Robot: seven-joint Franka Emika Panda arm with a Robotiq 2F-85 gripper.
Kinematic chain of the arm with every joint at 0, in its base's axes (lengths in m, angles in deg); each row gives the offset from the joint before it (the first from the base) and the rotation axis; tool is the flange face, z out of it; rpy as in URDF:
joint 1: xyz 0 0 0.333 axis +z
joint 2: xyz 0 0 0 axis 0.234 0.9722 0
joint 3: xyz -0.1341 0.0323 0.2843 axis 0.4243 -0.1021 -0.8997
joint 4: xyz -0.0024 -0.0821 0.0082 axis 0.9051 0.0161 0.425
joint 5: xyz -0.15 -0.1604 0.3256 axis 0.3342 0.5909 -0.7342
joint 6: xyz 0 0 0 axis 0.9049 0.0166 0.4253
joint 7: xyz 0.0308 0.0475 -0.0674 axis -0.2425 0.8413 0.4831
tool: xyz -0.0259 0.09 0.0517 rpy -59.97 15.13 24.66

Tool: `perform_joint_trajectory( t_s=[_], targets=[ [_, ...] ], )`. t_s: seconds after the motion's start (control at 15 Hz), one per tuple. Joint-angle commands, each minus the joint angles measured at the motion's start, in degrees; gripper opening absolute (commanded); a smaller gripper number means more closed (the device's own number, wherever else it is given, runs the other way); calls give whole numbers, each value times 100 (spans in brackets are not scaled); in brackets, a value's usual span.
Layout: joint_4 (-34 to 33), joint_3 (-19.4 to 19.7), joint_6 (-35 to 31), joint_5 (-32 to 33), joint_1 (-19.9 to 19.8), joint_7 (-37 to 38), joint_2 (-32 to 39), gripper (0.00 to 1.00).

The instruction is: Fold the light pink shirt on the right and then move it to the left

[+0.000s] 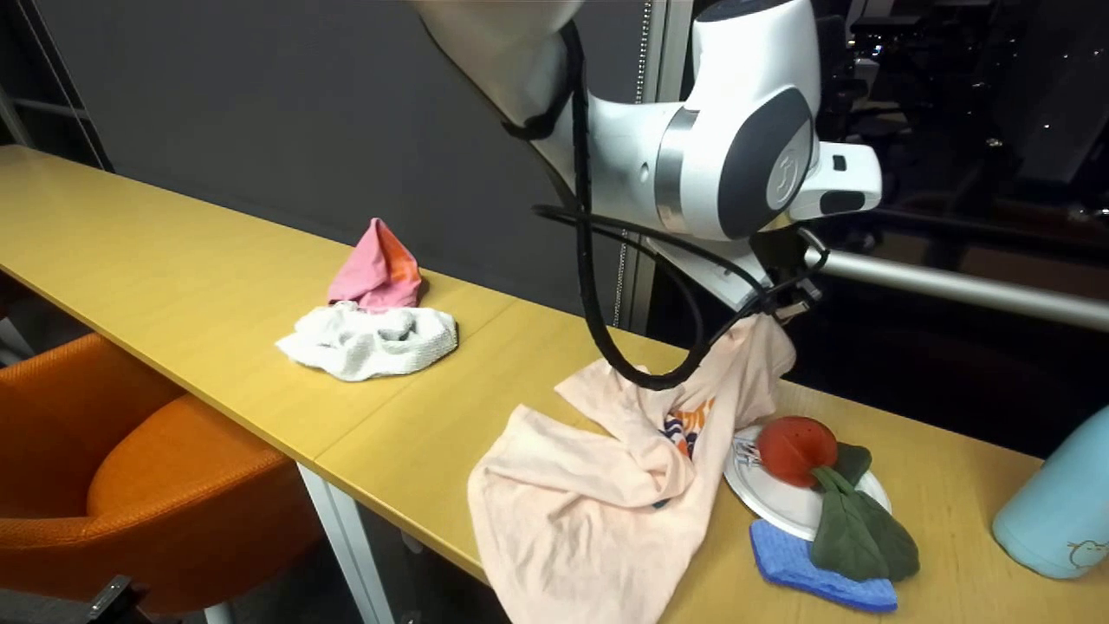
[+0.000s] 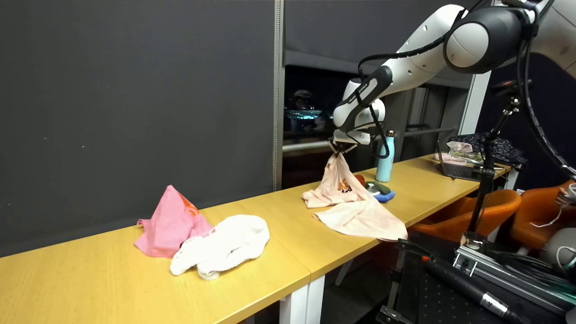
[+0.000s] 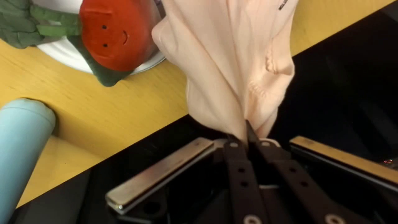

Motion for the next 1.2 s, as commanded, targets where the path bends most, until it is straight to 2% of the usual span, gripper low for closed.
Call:
perform_joint_trajectory(
  t_s=[0.0,0.27,0.47,0.67,0.87,1.13],
  targets=[
    [-202,-21,280,70,-54,-52,-114,1],
    [550,-287,416,18,159,-506,-982,1],
    [1211,-833,902,-105,90,-1139,-1802,1],
    [1979,-1174,1541,-278,-17,-1680,-2635,1],
    [2521,-1101,2464,-249,-50,-2035,-3085,1],
    [3083,-1001,2651,-220,-47,-2176,-2982,1]
  ],
)
